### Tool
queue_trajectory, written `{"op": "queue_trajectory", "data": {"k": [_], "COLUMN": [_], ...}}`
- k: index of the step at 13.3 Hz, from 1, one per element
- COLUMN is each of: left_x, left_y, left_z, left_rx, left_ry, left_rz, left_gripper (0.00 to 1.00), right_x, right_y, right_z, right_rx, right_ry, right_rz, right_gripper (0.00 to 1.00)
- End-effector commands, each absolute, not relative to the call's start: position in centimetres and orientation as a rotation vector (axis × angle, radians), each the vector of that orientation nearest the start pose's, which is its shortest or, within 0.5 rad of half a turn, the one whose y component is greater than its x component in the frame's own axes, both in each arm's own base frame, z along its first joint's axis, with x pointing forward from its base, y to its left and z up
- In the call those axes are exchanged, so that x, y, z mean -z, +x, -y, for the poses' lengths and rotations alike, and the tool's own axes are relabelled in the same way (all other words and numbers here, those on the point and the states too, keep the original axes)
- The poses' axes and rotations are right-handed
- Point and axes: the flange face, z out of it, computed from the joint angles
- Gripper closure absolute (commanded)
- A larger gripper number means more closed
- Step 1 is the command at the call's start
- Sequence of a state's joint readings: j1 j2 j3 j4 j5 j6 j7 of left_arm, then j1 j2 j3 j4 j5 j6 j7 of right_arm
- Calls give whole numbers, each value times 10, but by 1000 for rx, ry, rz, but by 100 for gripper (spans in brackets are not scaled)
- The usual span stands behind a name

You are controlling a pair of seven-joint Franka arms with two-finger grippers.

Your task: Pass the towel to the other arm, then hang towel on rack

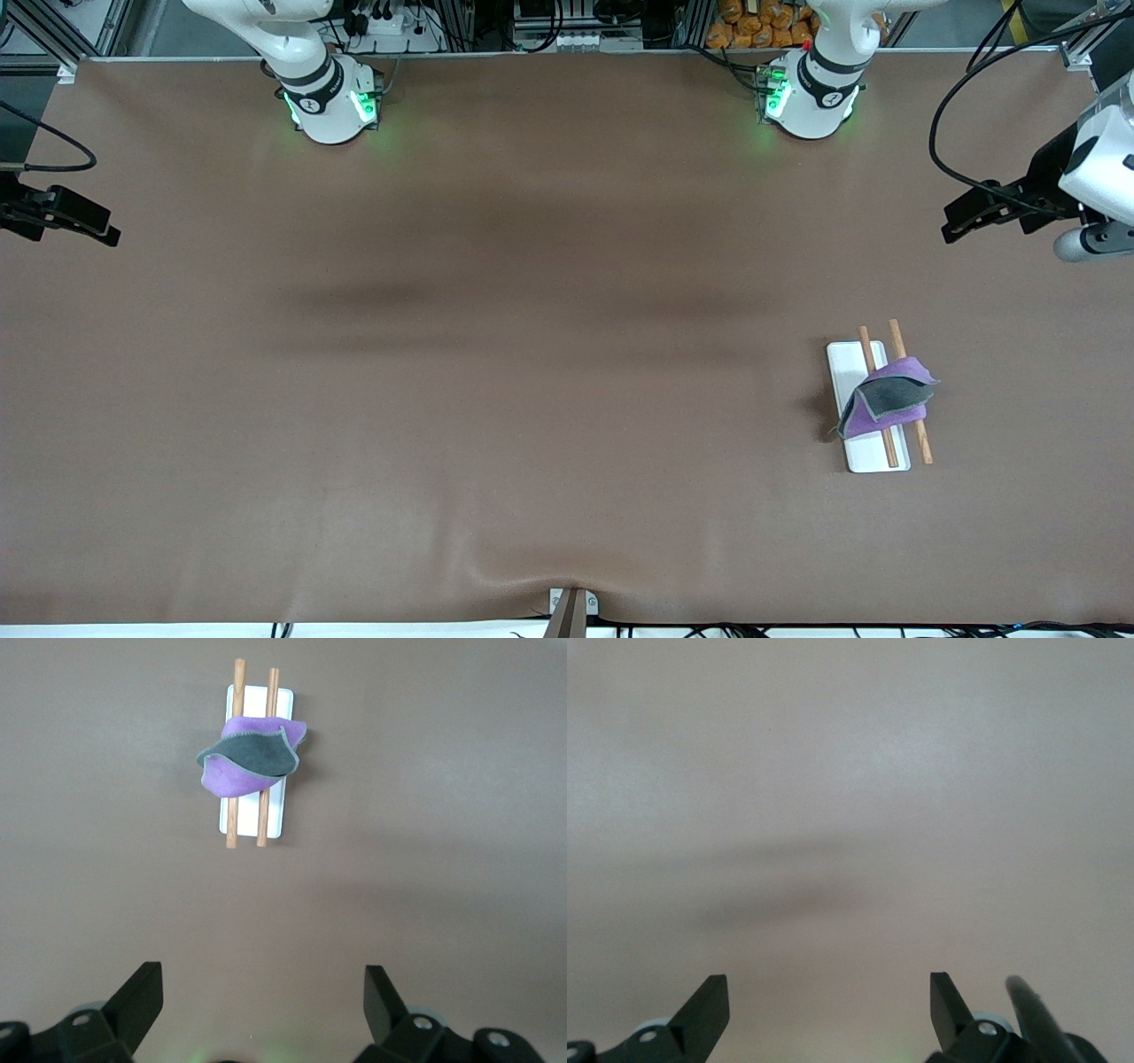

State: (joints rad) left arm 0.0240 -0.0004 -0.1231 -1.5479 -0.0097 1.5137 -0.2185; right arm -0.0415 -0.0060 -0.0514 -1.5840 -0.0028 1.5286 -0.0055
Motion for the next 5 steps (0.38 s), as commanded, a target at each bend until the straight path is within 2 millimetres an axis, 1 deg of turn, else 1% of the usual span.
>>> {"op": "queue_trajectory", "data": {"k": [1, 3, 5], "left_x": [-638, -643, -645], "left_y": [532, 533, 533], "left_z": [56, 52, 50], "left_rx": [-58, -27, -21], "left_ry": [-3131, -3087, -3083], "left_rz": [197, 184, 184], "left_gripper": [0, 0, 0], "right_x": [-620, -620, -620], "right_y": [544, 544, 544], "right_z": [55, 54, 55], "right_rx": [-80, -71, -71], "right_ry": [-3144, -3144, -3144], "right_rz": [-133, -131, -133], "right_gripper": [0, 0, 0]}}
